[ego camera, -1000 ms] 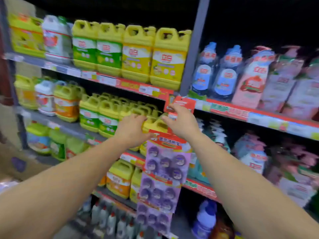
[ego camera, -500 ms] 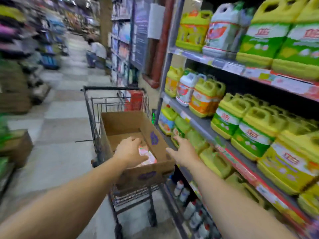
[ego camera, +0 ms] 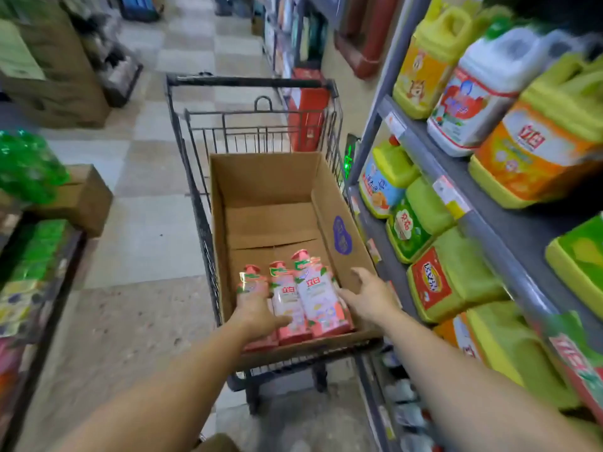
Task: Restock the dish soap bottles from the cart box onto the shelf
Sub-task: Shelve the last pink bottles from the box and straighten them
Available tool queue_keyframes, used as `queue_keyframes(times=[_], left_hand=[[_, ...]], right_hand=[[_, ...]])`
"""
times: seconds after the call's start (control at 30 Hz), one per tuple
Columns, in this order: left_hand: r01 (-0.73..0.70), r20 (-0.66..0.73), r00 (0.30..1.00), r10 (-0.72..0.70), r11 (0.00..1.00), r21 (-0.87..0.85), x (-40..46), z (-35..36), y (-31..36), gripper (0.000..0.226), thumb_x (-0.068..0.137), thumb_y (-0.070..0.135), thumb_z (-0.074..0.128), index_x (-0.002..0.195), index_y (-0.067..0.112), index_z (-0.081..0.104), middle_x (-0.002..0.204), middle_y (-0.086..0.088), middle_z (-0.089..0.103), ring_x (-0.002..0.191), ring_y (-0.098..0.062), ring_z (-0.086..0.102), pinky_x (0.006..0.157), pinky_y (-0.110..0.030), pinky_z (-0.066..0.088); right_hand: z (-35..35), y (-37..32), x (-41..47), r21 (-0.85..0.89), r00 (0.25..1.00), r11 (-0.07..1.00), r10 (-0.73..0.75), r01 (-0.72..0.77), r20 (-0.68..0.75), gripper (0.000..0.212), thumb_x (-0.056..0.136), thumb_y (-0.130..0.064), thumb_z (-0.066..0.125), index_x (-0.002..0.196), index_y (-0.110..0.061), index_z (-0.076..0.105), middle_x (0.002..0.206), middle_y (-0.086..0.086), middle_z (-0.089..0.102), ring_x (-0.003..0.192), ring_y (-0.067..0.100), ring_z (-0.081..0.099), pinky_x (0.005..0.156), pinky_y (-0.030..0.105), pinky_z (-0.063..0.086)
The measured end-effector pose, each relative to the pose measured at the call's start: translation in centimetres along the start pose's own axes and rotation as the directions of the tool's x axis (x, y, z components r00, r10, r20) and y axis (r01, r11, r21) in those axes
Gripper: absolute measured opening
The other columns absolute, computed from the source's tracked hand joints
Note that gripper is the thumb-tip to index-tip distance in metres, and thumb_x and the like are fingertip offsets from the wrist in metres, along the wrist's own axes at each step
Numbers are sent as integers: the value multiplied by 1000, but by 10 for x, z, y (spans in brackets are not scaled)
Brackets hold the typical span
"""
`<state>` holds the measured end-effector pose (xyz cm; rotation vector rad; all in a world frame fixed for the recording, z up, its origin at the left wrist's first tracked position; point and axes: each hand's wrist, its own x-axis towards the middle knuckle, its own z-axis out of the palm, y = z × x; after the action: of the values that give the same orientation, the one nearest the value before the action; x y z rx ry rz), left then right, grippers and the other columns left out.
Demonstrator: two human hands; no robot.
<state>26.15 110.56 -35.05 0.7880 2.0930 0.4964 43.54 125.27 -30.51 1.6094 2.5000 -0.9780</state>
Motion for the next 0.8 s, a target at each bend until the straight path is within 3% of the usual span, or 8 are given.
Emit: queue_keyframes(times=[0.1,0.17,0.23,0.3,0.4,0.57,0.67,0.8], left_hand=[[113,156,982,-102,991,-66,41,20,-7,87,77,35,81,147,9,37,143,-11,49,127,-23,51,103,-28,42],[174,259,956,-141,979,-110,69,36,-13,90,75,41,81,146,7,37,142,-10,50,120,-22,54,99,-27,45],[242,361,916,-173,958,-156,91,54,-14,76,75,45,81,135,13,47,128,-2,57,98,-13,58,78,-16,48],[316,433,880,-195,921,-226,108,69,-7,58,74,37,84,118,14,55,107,0,60,86,-12,57,62,-15,46],[370,476,864,-164,848,-380,127,95,2,63,67,24,90,120,5,62,116,-11,69,103,-22,65,88,-36,55],[426,437,878,-197,738,-524,129,109,15,111,39,52,96,130,13,47,119,1,64,108,-16,63,93,-37,53],[527,536,815,-220,666,-528,131,107,13,102,59,18,94,140,20,32,127,1,60,113,-17,58,92,-29,50],[509,565,808,-169,684,-523,133,105,7,102,65,15,89,145,32,28,128,7,60,118,-16,58,102,-36,48]], right_hand=[[23,4,40,36,992,996,80,-84,94,54,87,-26,70,134,-8,52,131,12,60,120,27,56,95,31,42],[37,5,67,30,978,989,137,-143,158,58,86,-26,71,137,-9,48,135,10,58,122,25,54,96,28,41],[51,11,90,40,959,975,207,-218,192,59,85,-28,72,136,-9,49,133,9,59,119,25,56,93,29,42],[64,15,108,36,933,953,288,-302,216,59,84,-28,73,134,-8,50,128,11,63,115,26,59,92,31,45],[81,19,135,28,886,917,376,-398,270,59,85,-29,72,133,-4,49,128,11,61,116,26,58,86,27,42],[102,16,166,-2,794,863,467,-506,389,87,76,-47,77,144,-10,38,141,5,50,127,23,49,105,31,40],[107,14,174,-112,760,861,493,-496,423,94,72,-50,78,146,-13,35,142,5,50,128,25,49,105,34,41],[105,23,174,-26,769,841,507,-541,388,103,42,-72,68,129,-19,52,123,0,64,111,22,61,97,41,50]])
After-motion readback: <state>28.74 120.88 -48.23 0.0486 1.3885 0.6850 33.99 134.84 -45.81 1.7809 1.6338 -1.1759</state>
